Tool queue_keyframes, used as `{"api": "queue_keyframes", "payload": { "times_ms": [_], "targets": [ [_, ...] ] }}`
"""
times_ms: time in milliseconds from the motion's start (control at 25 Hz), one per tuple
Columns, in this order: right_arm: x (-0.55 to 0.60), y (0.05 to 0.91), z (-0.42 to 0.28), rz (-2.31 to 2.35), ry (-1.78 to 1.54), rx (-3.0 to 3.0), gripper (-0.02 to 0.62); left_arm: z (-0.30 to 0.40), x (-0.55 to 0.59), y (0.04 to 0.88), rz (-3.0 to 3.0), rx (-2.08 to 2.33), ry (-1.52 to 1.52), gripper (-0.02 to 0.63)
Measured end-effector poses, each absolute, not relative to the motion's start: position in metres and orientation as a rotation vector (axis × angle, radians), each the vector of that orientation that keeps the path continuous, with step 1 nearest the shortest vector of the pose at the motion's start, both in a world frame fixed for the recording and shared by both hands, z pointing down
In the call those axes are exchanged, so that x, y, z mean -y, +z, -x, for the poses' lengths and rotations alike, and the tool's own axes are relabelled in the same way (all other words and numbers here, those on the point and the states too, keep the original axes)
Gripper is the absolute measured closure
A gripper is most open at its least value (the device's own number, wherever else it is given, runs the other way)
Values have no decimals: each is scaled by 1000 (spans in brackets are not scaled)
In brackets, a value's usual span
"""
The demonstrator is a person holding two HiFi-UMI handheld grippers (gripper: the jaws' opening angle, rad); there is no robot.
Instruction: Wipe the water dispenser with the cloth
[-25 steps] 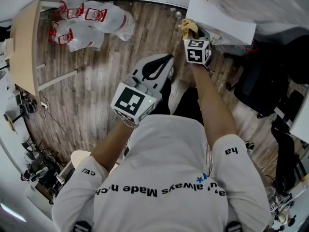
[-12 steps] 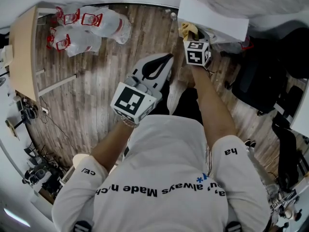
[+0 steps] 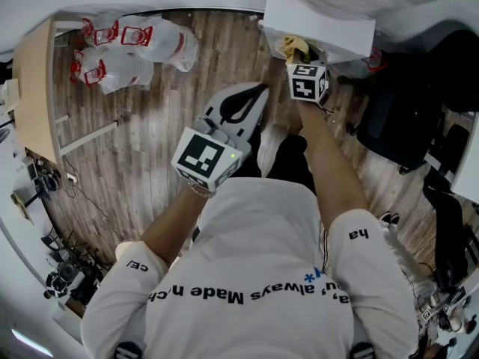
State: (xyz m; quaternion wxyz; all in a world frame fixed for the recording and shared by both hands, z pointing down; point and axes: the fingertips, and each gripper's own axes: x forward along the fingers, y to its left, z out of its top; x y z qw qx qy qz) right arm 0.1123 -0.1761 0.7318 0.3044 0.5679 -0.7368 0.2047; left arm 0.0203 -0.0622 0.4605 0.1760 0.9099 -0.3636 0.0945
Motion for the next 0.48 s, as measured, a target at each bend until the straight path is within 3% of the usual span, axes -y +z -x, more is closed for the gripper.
{"api": "queue_keyframes", "payload": {
  "times_ms": [480],
  "targets": [
    [170, 729, -143, -1551, 558, 1918, 535, -37, 59, 455, -2606, 993, 270, 589]
  ]
}}
